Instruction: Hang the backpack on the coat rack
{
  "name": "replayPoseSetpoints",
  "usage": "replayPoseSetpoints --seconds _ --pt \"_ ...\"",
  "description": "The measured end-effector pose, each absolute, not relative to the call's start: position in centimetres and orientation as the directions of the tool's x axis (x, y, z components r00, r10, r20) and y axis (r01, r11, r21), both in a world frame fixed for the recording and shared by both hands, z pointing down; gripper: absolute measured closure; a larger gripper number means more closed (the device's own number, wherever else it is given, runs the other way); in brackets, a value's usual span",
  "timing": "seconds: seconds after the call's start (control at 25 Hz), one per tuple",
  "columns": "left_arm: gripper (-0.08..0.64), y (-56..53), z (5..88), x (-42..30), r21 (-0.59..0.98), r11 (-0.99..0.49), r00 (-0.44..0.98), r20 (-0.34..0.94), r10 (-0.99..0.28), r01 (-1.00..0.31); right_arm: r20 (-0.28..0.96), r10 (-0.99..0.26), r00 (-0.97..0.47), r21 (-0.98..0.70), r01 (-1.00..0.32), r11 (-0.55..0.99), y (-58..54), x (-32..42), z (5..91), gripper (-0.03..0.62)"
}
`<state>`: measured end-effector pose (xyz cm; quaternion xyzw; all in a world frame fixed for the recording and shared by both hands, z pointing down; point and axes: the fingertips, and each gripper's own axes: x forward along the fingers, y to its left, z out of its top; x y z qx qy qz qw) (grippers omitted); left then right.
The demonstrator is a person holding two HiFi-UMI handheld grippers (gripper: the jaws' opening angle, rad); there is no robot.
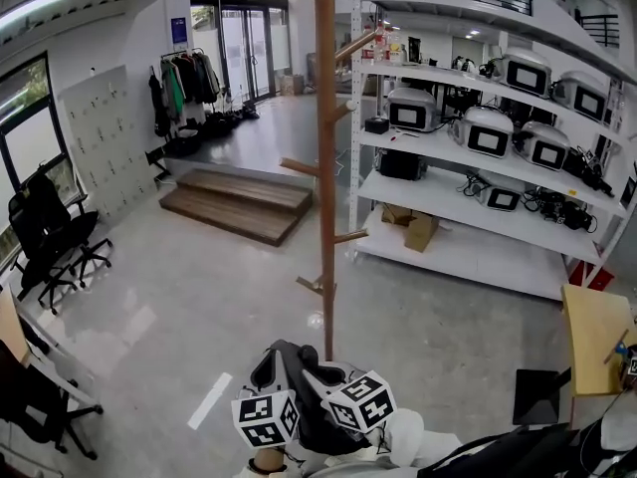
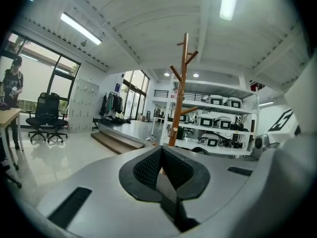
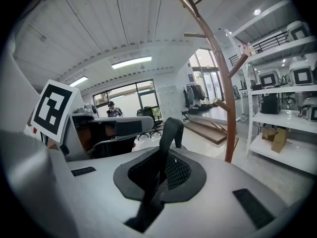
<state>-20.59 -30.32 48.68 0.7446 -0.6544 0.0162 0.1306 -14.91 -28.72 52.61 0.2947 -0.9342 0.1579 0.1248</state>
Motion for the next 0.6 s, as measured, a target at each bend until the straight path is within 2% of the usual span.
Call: replayPoseSetpoints --seconds 0.16,0.6 --pt "0.557 -31.3 48.7 -21.7 0.162 -0.097 0.127 0.190 -0.974 -0.982 0.320 -0.512 -0.797 -0.218 -0.588 0.779 -29.5 -15.5 52.6 0.569" --pt "0.557 -33.0 47.8 -24.8 0.136 -0.023 0.053 0.219 -0.974 -0.990 0.313 -0.415 -0.854 -0.201 -0.487 0.850 -33.1 -19.0 50.4 0.569"
